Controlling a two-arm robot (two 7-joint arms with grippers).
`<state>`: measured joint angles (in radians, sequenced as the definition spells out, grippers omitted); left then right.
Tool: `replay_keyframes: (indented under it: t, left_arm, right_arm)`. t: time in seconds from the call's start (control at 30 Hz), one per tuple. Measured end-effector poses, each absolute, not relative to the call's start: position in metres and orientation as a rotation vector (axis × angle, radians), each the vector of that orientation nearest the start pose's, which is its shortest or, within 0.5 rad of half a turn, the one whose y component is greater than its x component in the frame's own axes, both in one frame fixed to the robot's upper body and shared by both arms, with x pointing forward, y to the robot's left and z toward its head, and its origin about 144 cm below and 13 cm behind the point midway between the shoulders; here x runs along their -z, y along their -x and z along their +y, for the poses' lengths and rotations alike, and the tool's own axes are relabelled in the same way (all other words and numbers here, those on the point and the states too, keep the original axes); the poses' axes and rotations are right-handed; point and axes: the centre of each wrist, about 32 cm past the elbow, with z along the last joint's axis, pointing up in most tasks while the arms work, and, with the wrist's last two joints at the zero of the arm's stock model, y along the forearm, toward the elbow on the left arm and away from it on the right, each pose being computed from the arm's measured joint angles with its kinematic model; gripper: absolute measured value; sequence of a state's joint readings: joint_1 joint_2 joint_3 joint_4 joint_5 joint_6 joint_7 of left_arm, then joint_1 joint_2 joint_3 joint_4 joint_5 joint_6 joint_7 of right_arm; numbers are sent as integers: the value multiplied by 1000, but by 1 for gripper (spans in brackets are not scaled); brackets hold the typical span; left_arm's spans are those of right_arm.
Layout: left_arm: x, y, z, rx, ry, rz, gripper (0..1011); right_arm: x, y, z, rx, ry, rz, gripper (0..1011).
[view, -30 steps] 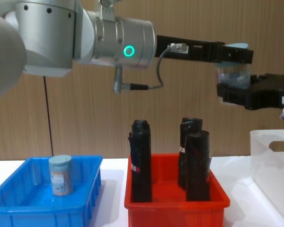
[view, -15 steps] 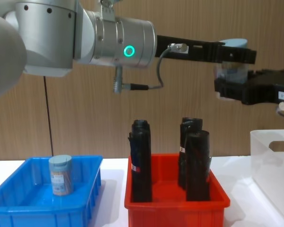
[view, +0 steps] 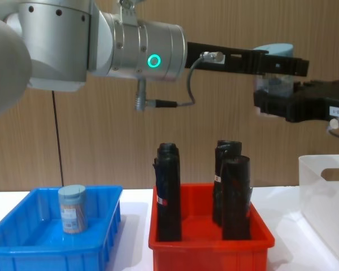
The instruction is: Pick the cotton swabs from the blue box and place them into the white box.
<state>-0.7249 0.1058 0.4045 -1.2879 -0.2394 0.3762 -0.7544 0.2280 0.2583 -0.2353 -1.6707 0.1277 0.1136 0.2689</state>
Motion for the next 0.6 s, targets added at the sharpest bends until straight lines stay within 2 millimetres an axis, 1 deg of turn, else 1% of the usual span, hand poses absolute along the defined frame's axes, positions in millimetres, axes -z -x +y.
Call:
replay_keyframes:
  t: [0.3, 0.6]
  left_arm:
    - [-1330, -612, 146, -482, -109, -48, 1004]
    - [-1330, -612, 146, -482, -109, -49, 1004]
  right_arm:
    - [-1237, -506, -223, 1083, 34, -221, 639]
    - [-1226, -505, -233, 1133, 58, -181, 637]
